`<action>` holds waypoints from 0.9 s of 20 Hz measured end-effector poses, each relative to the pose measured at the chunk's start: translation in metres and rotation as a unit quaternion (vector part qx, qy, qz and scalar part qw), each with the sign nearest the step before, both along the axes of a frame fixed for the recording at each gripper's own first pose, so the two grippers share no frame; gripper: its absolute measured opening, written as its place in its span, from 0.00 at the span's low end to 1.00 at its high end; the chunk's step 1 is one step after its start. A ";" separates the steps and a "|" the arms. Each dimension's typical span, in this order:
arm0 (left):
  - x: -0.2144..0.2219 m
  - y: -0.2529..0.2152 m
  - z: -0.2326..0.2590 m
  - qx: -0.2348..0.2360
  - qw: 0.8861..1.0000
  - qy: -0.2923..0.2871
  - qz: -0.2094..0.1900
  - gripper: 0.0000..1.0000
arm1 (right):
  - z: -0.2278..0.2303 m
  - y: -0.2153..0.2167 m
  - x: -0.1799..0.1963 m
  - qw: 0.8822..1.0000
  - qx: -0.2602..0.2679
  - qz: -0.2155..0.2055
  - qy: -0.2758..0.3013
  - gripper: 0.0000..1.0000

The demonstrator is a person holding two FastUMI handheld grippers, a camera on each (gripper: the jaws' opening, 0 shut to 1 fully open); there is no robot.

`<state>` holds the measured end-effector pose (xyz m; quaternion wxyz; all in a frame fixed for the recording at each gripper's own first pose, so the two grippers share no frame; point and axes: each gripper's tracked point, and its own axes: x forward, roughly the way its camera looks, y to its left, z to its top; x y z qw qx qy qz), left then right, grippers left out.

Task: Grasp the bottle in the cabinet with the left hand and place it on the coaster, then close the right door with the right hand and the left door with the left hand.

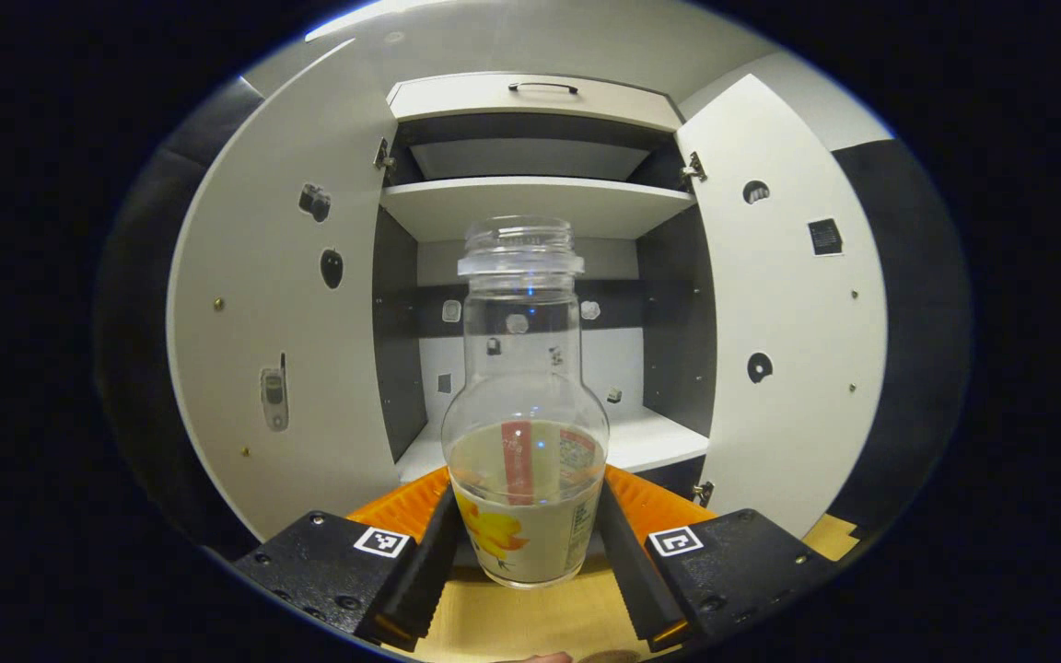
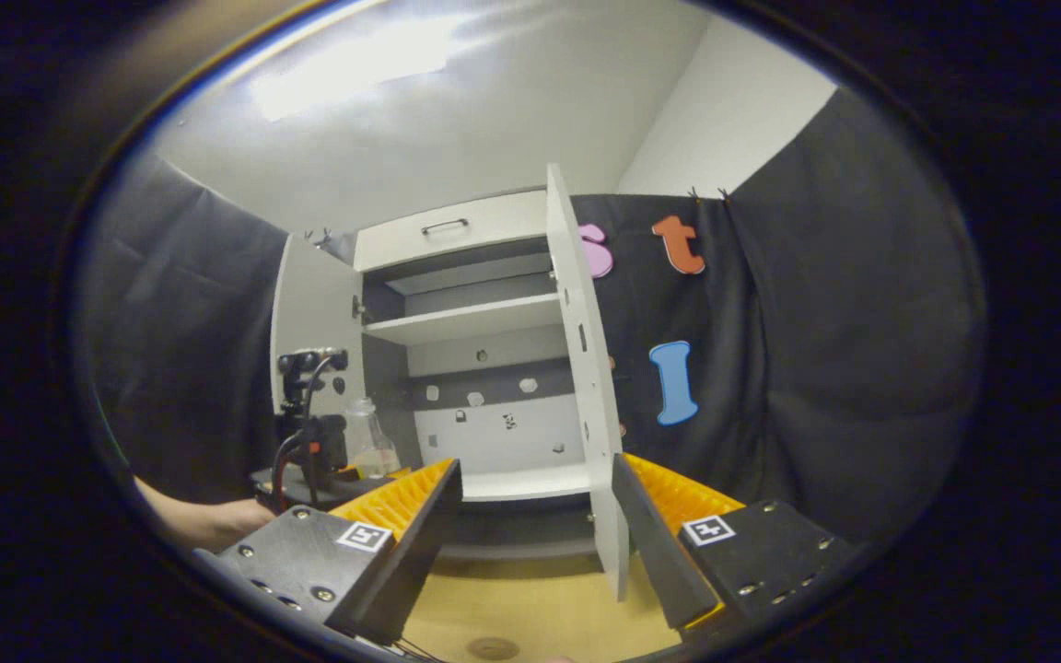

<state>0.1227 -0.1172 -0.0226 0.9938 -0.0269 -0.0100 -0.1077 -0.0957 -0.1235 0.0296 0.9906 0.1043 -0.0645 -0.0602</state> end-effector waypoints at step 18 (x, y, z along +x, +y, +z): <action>-0.086 -0.096 -0.290 0.069 0.976 0.104 -0.176 0.80 | -0.007 0.014 0.048 0.997 -0.059 -0.021 0.036 0.99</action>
